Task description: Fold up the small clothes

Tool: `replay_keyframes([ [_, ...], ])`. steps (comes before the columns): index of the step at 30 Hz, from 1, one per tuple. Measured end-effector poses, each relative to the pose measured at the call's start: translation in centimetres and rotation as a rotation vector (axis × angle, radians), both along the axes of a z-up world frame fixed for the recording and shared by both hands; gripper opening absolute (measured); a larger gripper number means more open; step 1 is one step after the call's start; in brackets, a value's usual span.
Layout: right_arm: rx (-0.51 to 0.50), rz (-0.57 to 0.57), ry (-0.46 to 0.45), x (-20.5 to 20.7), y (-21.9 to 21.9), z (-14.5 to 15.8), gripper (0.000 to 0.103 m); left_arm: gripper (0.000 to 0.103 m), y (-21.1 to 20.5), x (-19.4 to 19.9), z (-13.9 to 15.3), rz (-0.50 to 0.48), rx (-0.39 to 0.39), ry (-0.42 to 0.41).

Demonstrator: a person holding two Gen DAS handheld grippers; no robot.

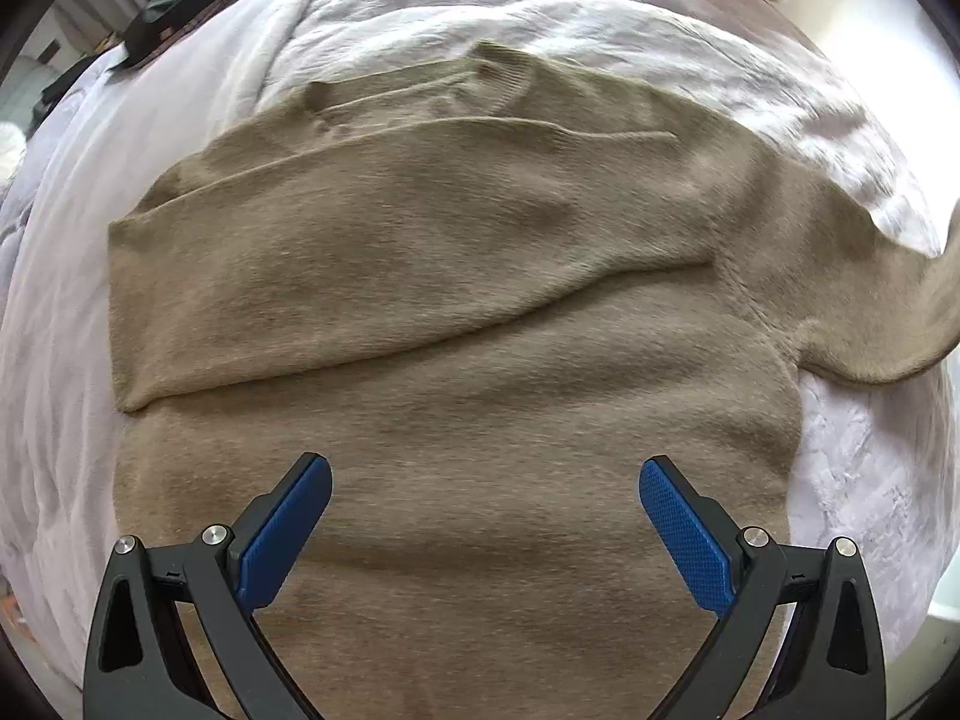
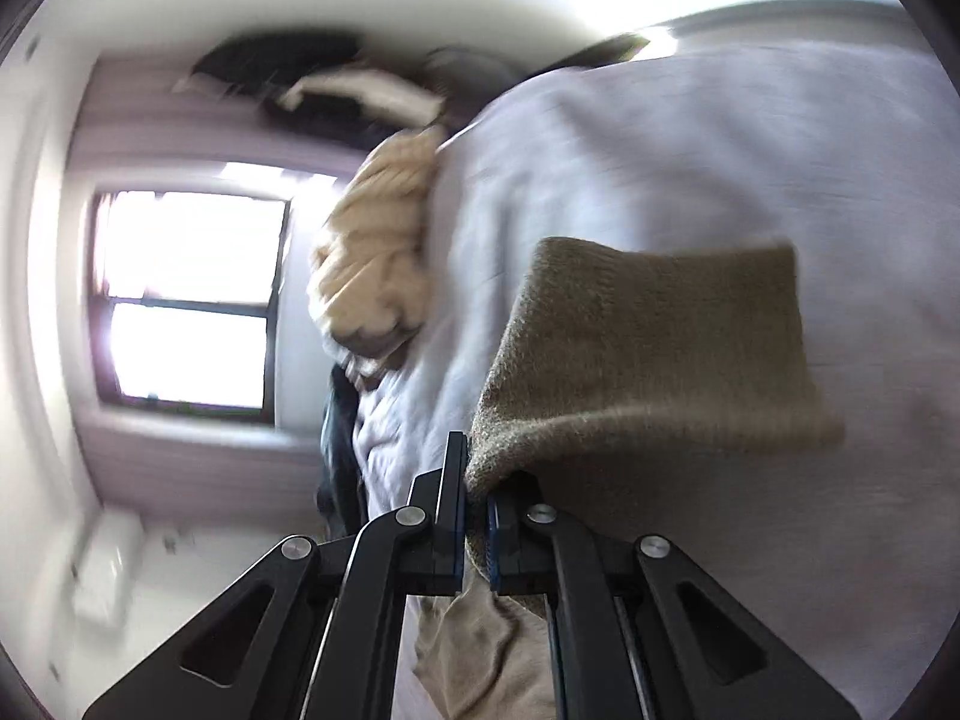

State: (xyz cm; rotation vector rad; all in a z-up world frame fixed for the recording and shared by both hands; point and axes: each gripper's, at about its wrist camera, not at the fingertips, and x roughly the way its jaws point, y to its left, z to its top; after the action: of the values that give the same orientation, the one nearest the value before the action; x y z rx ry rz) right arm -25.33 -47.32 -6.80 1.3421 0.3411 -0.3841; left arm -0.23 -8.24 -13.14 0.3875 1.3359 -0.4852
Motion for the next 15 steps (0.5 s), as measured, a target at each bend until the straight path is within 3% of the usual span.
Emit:
replay_keyframes([
  [7,-0.166,0.329,0.010,13.5,7.2,3.7,0.006,0.103,4.4,3.1,0.0,0.078,-0.018,-0.008],
  [10,-0.184,0.458,0.027,18.6,11.2,3.0,0.006,0.103,7.2,4.8,-0.5,0.131,-0.034,-0.007],
  [15,-0.215,0.721,0.078,26.2,21.0,-1.2,0.006,0.103,12.7,7.3,-0.8,0.217,-0.065,-0.052],
])
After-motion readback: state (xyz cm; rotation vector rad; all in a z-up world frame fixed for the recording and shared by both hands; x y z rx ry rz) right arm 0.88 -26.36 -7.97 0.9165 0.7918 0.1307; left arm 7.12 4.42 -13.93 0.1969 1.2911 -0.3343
